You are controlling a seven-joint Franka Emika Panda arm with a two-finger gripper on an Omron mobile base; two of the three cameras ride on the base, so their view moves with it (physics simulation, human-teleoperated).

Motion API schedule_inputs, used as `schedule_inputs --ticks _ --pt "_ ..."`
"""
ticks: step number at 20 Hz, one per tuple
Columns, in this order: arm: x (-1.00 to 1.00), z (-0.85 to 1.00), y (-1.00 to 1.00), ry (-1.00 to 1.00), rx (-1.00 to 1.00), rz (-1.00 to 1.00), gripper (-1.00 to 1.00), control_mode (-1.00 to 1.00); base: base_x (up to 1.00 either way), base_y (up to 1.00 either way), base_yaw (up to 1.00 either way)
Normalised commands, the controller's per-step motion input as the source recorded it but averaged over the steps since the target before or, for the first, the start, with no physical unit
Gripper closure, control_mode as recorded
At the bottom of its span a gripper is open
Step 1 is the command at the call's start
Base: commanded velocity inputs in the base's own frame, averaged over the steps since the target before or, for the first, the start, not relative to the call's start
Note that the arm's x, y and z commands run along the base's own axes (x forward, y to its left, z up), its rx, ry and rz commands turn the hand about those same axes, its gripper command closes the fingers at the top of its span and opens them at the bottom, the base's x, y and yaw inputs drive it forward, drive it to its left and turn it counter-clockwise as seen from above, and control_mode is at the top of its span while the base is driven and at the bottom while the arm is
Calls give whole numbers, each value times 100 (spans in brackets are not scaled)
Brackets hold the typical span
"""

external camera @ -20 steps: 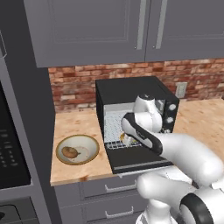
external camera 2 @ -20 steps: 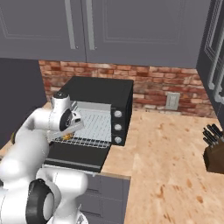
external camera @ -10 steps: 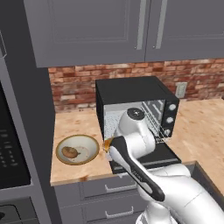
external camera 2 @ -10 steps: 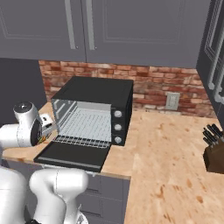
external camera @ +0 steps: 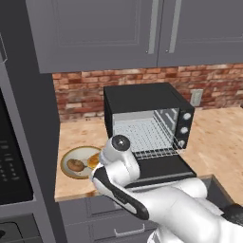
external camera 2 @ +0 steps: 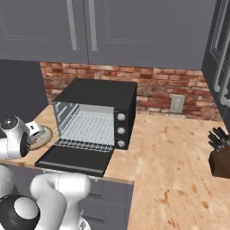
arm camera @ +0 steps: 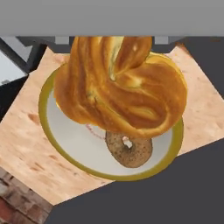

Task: Pick up the heated bread from the toaster oven and place it in the bowl. Then move the bread bowl to the dining counter.

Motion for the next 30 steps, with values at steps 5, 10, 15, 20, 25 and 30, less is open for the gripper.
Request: schedule_inputs --ticks 5,10,15,20,25,30 --pt "64 -1 46 2 -2 -4 100 -100 0 0 0" --pt "50 -23 25 3 -2 0 -100 -100 0 0 0" --pt "43 -16 7 3 -4 0 -100 -100 0 0 0" --pt "16 -1 1 6 9 -15 -100 -100 0 0 0" --pt "-21 24 -4 17 19 -44 -100 -100 0 0 0" --pt "-44 0 -8 34 23 -59 -100 -100 0 0 0"
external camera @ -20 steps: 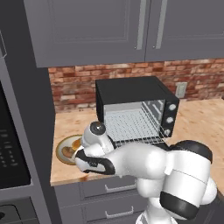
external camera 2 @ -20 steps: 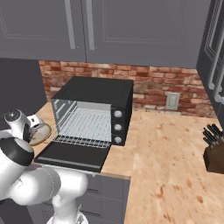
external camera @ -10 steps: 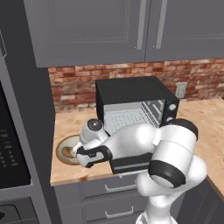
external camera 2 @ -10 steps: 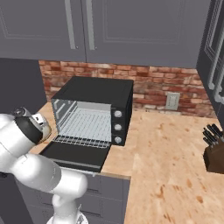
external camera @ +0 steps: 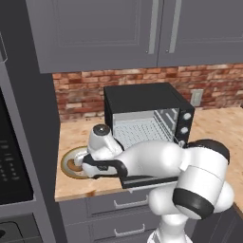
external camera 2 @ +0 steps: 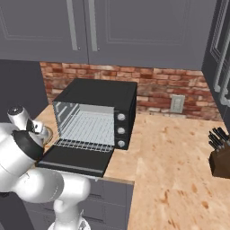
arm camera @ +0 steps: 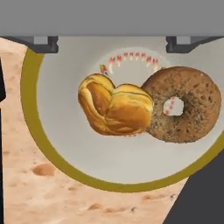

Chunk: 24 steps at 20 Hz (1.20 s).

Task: Pick up the heated bread from the toaster oven and place it in the bowl. Then move the bread bowl to the dining counter.

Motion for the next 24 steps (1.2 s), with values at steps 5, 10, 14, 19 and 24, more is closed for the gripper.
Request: schedule_inputs --ticks 5,10,14,19,24 --pt "-26 0 -1 26 29 -52 -100 -100 0 0 0" --pt "-19 -66 -13 9 7 -21 -100 -100 0 0 0" --pt "-8 -27 -9 0 3 -20 -100 -100 0 0 0" --pt "1 -3 0 -2 6 -15 -100 -100 0 0 0" --pt "-33 9 -34 -2 10 -10 -100 -100 0 0 0"
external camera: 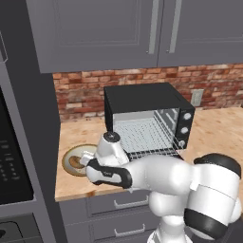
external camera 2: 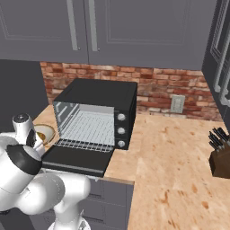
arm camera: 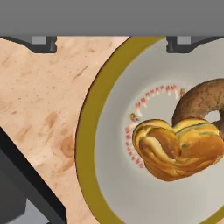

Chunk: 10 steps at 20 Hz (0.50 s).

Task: Pick up the heated bread from the toaster oven and place it in the bowl. Then move the bread bowl to the dining counter.

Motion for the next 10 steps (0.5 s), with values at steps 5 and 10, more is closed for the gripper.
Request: schedule_inputs --ticks 5,10 --pt "-18 12 -25 0 9 -8 -100 -100 0 0 0" --pt "19 -5 1 0 1 -4 -100 -100 0 0 0"
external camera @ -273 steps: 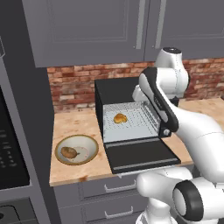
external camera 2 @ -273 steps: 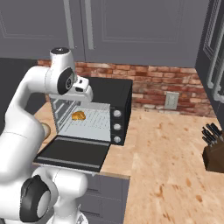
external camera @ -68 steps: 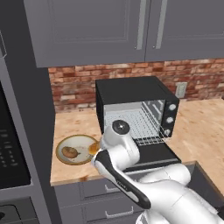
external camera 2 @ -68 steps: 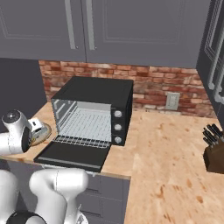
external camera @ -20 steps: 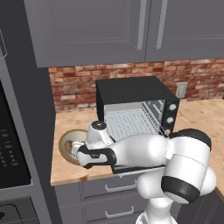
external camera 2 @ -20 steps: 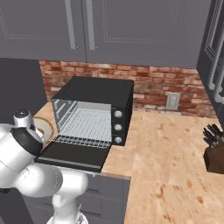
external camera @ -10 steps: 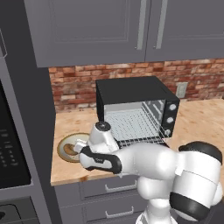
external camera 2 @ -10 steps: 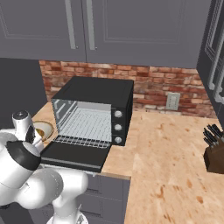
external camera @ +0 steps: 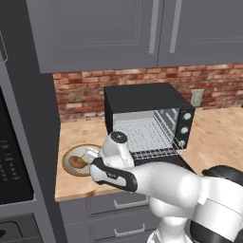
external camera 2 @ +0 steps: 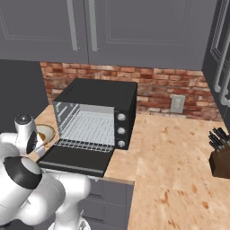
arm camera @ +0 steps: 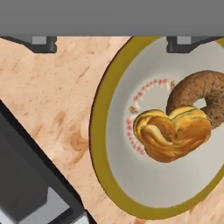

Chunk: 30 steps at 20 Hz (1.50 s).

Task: Pick up the heated bread from the toaster oven and place it in the bowl. Then move the bread bowl to the dining counter.

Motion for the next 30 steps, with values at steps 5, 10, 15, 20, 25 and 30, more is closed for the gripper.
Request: schedule_inputs --ticks 5,10,15,20,25,30 --pt "24 -21 8 0 0 -4 -100 -100 0 0 0" --pt "0 -45 1 5 0 0 100 -100 0 0 0" --pt "8 -14 0 0 0 0 100 -100 0 0 0" --pt "4 -4 0 -1 0 0 100 -100 0 0 0" --pt "-7 19 0 -8 0 -1 100 -100 0 0 0" --pt "-30 77 -4 -33 2 -7 100 -100 0 0 0"
